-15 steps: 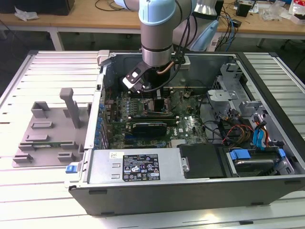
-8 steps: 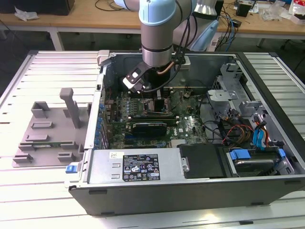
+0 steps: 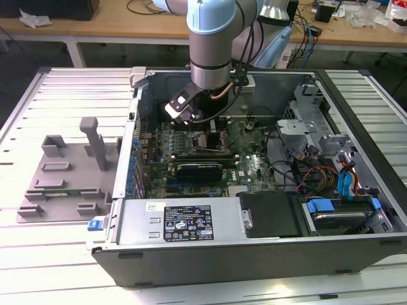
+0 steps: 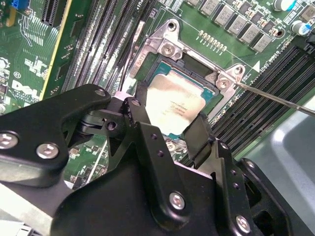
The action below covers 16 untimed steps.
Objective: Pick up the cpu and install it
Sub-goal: 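Place the cpu into insertion slot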
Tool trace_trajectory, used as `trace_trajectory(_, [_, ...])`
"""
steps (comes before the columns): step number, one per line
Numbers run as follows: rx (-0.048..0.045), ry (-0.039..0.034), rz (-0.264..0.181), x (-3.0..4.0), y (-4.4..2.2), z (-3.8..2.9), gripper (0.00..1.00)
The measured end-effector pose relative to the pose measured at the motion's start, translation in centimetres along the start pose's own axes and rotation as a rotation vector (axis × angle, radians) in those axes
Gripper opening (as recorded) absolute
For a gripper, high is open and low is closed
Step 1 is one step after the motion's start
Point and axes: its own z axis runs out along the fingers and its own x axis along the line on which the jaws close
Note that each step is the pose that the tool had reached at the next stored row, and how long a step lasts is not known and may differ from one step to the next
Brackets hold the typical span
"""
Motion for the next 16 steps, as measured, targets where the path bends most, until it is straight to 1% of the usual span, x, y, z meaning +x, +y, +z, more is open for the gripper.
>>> trace_trajectory(3, [-0.0003, -0.0004, 0.0, -0.01, 0.01, 0.0, 0.55])
trace_trajectory(4, [0.0001, 0.0, 0.0, 0.0, 0.01, 0.0, 0.62])
trace_trajectory(9, [0.0002, -0.0018, -0.004, -0.07, 0.01, -0.02, 0.62])
trace_trajectory(12, [0.0001, -0.0017, -0.004, -0.07, 0.02, -0.25, 0.62])
trace_trajectory(16, [0.0, -0.0016, -0.004, -0.08, 0.08, -1.0, 0.62])
